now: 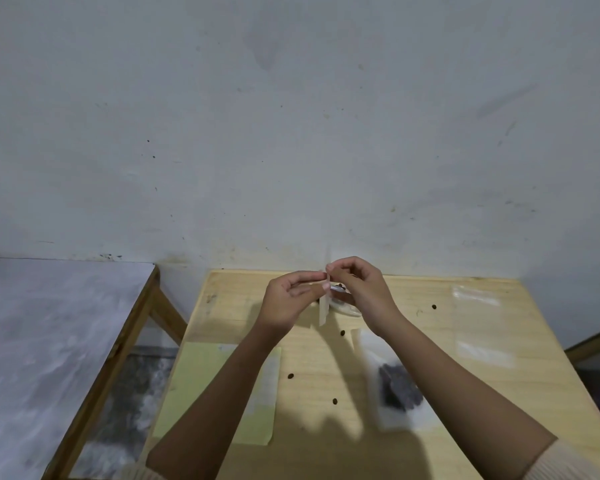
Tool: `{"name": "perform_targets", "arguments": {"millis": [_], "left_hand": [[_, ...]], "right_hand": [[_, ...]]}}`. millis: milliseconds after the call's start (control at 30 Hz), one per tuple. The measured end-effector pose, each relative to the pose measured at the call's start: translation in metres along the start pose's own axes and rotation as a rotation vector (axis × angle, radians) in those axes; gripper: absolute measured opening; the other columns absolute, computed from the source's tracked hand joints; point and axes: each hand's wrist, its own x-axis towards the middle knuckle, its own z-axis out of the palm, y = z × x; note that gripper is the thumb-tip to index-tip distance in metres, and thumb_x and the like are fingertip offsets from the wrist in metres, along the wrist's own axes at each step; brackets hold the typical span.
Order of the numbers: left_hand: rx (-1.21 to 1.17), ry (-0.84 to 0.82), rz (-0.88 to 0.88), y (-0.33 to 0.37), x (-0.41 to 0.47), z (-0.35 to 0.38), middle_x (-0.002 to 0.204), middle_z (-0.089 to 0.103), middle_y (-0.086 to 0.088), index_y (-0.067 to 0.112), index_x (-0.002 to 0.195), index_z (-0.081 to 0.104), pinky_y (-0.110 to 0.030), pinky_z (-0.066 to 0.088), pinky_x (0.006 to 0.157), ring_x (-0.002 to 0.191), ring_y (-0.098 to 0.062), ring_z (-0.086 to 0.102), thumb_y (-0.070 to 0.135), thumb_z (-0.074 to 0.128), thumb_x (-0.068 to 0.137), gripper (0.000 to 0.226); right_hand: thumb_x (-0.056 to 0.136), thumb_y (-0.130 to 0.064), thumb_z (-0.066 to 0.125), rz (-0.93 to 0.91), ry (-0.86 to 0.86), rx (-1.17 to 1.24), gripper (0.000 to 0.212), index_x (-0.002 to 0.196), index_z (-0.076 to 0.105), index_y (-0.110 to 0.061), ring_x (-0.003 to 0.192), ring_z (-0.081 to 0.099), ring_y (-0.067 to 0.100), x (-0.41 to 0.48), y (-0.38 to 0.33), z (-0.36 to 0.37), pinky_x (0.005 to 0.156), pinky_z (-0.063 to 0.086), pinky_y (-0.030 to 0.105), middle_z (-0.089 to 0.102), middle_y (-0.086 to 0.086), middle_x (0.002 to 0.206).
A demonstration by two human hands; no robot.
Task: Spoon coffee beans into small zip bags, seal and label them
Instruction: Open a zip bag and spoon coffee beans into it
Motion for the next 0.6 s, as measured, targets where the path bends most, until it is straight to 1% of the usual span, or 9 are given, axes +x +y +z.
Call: {"name": "perform_targets", "arguments": {"millis": [100, 233, 333, 367, 400, 467, 500, 567, 600], "left_hand": [[-0.005, -0.010, -0.003, -0.002, 0.000, 0.004, 0.097, 0.073, -0.011, 0.004, 0.099, 0.069, -0.022, 0.053, 0.082, 0.089, -0.017, 0.070, 0.003, 0.070, 0.080, 0.019], [0.008, -0.020, -0.003, -0.004, 0.001, 0.008, 0.101, 0.072, -0.012, 0.005, 0.100, 0.070, -0.025, 0.052, 0.084, 0.093, -0.019, 0.069, 0.004, 0.070, 0.081, 0.019], [0.024, -0.019, -0.010, -0.008, 0.002, 0.009, 0.102, 0.072, -0.011, 0.006, 0.100, 0.071, -0.031, 0.051, 0.092, 0.103, -0.021, 0.066, 0.007, 0.070, 0.081, 0.019], [0.028, -0.016, -0.014, -0.009, 0.002, 0.010, 0.101, 0.072, -0.011, 0.005, 0.100, 0.071, -0.032, 0.051, 0.093, 0.104, -0.022, 0.066, 0.007, 0.070, 0.081, 0.018], [0.027, -0.015, -0.016, -0.009, 0.002, 0.012, 0.101, 0.072, -0.012, 0.004, 0.100, 0.070, -0.032, 0.052, 0.092, 0.101, -0.023, 0.067, 0.006, 0.069, 0.082, 0.018], [0.038, -0.009, -0.010, -0.010, 0.001, 0.014, 0.098, 0.073, -0.013, 0.003, 0.100, 0.070, -0.028, 0.053, 0.086, 0.094, -0.023, 0.069, 0.003, 0.066, 0.084, 0.016], [0.057, 0.000, -0.004, -0.011, 0.001, 0.016, 0.096, 0.073, -0.013, 0.002, 0.099, 0.070, -0.026, 0.054, 0.083, 0.091, -0.022, 0.070, 0.002, 0.065, 0.085, 0.015], [0.102, 0.043, 0.002, -0.012, 0.001, 0.019, 0.091, 0.073, -0.011, 0.000, 0.097, 0.069, -0.021, 0.053, 0.077, 0.085, -0.018, 0.071, 0.000, 0.064, 0.085, 0.013], [0.132, 0.075, 0.002, -0.013, 0.001, 0.021, 0.088, 0.073, -0.009, 0.001, 0.094, 0.070, -0.021, 0.053, 0.076, 0.082, -0.016, 0.070, 0.001, 0.065, 0.084, 0.011]], "right_hand": [[0.087, -0.008, 0.062, 0.005, 0.017, -0.005, 0.012, 0.094, 0.060, 0.002, 0.068, 0.064, 0.005, -0.002, 0.000, -0.004, 0.062, 0.053, 0.019, 0.060, 0.005, 0.080], [0.086, -0.009, 0.063, 0.000, 0.038, -0.007, 0.009, 0.090, 0.061, -0.001, 0.076, 0.063, 0.013, -0.004, 0.000, -0.008, 0.064, 0.053, 0.021, 0.061, 0.006, 0.082], [0.086, -0.009, 0.064, 0.002, 0.060, -0.007, 0.009, 0.089, 0.062, -0.002, 0.080, 0.062, 0.016, -0.005, 0.001, -0.011, 0.065, 0.054, 0.022, 0.060, 0.005, 0.082], [0.085, -0.009, 0.064, 0.004, 0.063, -0.006, 0.008, 0.089, 0.062, -0.002, 0.079, 0.062, 0.015, -0.006, 0.002, -0.012, 0.065, 0.054, 0.022, 0.060, 0.005, 0.083], [0.085, -0.008, 0.064, 0.007, 0.067, -0.007, 0.007, 0.088, 0.062, -0.002, 0.076, 0.063, 0.012, -0.006, 0.002, -0.013, 0.066, 0.054, 0.023, 0.061, 0.003, 0.081], [0.086, -0.005, 0.061, 0.013, 0.080, -0.028, 0.005, 0.085, 0.061, 0.000, 0.066, 0.061, 0.007, -0.006, 0.004, -0.015, 0.068, 0.055, 0.025, 0.060, -0.001, 0.070], [0.086, -0.003, 0.059, 0.018, 0.092, -0.051, 0.005, 0.082, 0.060, 0.000, 0.064, 0.060, 0.009, -0.005, 0.005, -0.015, 0.069, 0.056, 0.025, 0.059, 0.000, 0.066], [0.086, 0.002, 0.056, 0.018, 0.113, -0.120, 0.010, 0.077, 0.060, 0.001, 0.071, 0.058, 0.018, -0.002, 0.008, -0.016, 0.073, 0.058, 0.027, 0.058, 0.012, 0.072], [0.086, 0.003, 0.055, 0.015, 0.119, -0.159, 0.013, 0.074, 0.060, 0.000, 0.076, 0.058, 0.022, -0.002, 0.010, -0.015, 0.076, 0.058, 0.029, 0.058, 0.015, 0.075]]}}
